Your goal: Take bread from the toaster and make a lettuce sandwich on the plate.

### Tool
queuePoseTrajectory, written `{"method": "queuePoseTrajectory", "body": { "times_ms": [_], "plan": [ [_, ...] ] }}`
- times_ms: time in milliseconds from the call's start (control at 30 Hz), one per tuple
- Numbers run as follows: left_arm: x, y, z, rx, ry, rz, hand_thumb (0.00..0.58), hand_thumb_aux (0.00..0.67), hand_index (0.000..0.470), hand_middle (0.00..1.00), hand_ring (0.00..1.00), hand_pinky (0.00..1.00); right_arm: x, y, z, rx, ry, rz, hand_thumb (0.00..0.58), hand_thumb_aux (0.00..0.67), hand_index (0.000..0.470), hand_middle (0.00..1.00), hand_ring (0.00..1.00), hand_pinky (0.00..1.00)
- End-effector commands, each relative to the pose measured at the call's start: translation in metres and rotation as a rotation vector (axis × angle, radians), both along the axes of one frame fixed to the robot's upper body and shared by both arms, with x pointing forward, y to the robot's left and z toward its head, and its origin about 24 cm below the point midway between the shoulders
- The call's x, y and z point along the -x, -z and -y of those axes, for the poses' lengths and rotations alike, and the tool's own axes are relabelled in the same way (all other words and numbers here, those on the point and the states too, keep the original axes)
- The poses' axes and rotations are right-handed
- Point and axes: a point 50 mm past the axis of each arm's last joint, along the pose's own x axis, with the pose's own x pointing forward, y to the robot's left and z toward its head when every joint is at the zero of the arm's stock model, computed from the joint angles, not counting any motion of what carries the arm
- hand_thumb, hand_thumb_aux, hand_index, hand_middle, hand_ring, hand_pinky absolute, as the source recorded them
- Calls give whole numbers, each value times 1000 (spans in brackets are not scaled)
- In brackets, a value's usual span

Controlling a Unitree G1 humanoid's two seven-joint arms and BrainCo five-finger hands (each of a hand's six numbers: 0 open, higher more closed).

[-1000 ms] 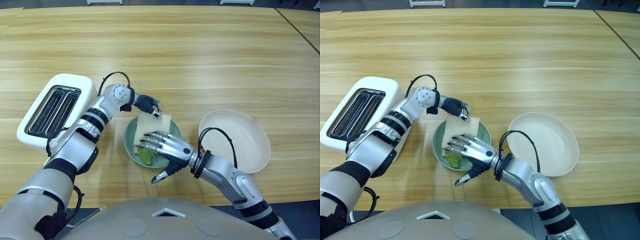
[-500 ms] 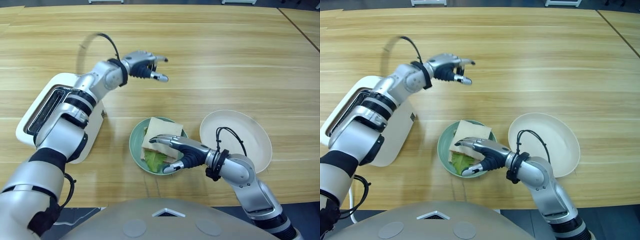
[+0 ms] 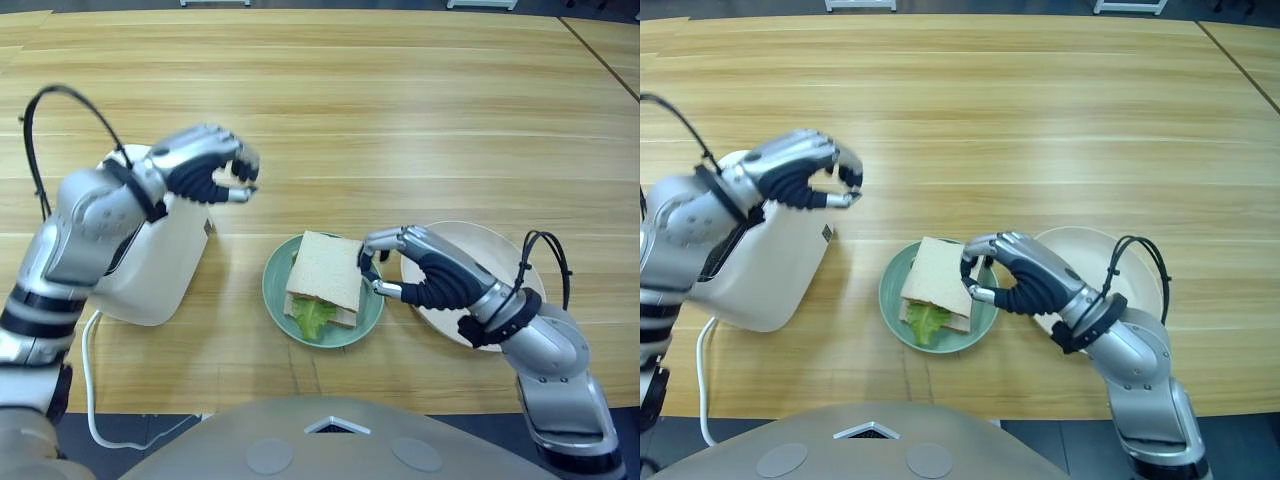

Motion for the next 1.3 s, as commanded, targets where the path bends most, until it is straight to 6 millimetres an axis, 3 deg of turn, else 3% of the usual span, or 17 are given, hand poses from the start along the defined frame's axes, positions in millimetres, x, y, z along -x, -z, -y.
{"method": "queuePoseTrajectory", "body": {
  "times_ms": [33, 100, 300, 400, 500, 600, 833, 1000, 1300],
  "plan": [
    [107, 5, 10, -60, 152, -333, 580, 670, 470, 1000, 1000, 1000, 49, 8, 4, 129, -160, -230, 580, 670, 470, 1000, 1000, 1000],
    [122, 9, 10, -67, 159, -400, 580, 670, 470, 1000, 1000, 1000, 60, 16, 5, 167, -195, -298, 580, 670, 470, 1000, 1000, 1000],
    [137, 10, 5, 13, 173, -457, 580, 670, 470, 1000, 1000, 1000, 82, 42, 2, 265, -268, -427, 580, 670, 470, 1000, 1000, 1000],
    [149, 27, 7, -44, 174, -570, 580, 670, 470, 1000, 1000, 1000, 80, 56, 2, 329, -248, -412, 580, 670, 470, 1000, 1000, 1000],
    [153, 59, 5, -177, 106, -634, 580, 670, 470, 1000, 1000, 1000, 75, 72, 0, 425, -240, -380, 580, 670, 470, 1000, 1000, 1000],
    [144, 94, 1, -270, -13, -603, 580, 670, 470, 1000, 1000, 1000, 65, 88, -4, 503, -215, -331, 580, 670, 470, 1000, 1000, 1000],
    [135, 150, 40, -240, -113, -561, 580, 670, 470, 1000, 1000, 1000, 42, 109, -21, 519, -134, -231, 580, 670, 470, 1000, 1000, 1000],
    [126, 169, 61, -193, -162, -548, 580, 670, 470, 1000, 1000, 1000, 19, 115, -37, 493, -78, -135, 580, 670, 470, 1000, 1000, 1000],
    [46, 177, 80, -97, -378, -369, 580, 670, 470, 1000, 1000, 1000, -49, 133, -56, 510, 83, 30, 580, 670, 470, 1000, 1000, 1000]
  ]
}}
